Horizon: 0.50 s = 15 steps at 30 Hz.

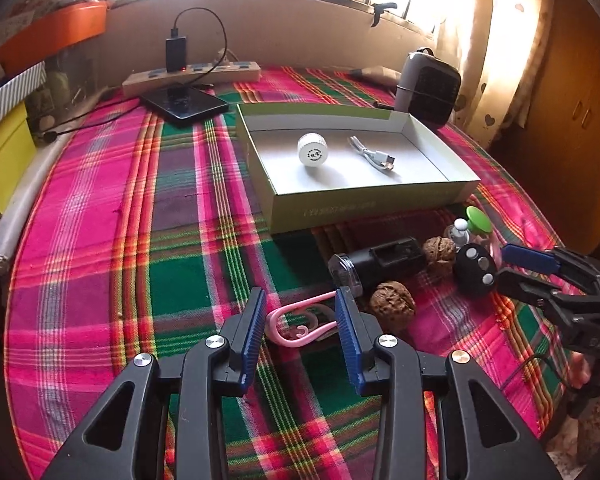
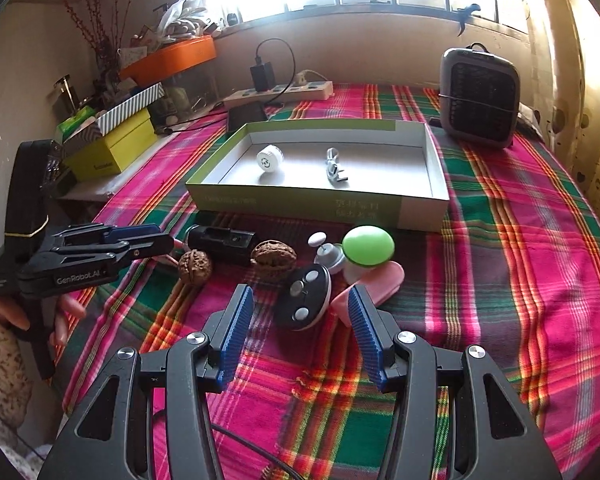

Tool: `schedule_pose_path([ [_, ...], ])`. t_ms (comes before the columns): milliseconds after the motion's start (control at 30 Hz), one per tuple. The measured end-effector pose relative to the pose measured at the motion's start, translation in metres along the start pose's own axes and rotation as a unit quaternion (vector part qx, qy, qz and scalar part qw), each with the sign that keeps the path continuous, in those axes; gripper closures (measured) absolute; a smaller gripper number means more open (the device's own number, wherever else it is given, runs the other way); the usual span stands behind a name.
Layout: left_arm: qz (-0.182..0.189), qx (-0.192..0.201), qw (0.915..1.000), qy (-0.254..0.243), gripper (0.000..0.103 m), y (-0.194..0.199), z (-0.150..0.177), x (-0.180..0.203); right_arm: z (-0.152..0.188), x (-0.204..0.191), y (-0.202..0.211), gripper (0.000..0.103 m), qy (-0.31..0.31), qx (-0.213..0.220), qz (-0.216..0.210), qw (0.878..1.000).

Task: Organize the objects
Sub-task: 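Move the left gripper back to the pink clip and grasp it, then lift the pink clip with the left gripper while the right gripper grasps the black round remote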

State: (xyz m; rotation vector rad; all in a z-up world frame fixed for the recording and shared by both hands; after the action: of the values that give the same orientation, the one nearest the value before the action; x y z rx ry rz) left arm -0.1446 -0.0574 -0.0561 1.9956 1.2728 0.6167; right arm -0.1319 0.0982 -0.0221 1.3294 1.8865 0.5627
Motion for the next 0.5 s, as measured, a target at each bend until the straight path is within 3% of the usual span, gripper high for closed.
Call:
schedule_pose_path([
  [500,0.039,-0.006,0.9991,-0.016,0.069,0.014,0.015,0.031,0.007,-0.013,-0.017,0.052,0.035,-0.026,-0.005,0.999],
])
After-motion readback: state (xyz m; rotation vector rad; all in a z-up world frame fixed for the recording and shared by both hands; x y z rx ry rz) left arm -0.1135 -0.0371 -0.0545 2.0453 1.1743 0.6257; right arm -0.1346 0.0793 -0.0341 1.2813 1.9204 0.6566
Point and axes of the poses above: each gripper's, at about its wrist camera, not at the fingertips, and y roughly against the way its jaws point, x to its right, z to its underside, the point moved 10 cm from there along -y, roughly the way its jaws point, and after that the axes turned 14 degrees about -y, right-handed, at the moved point
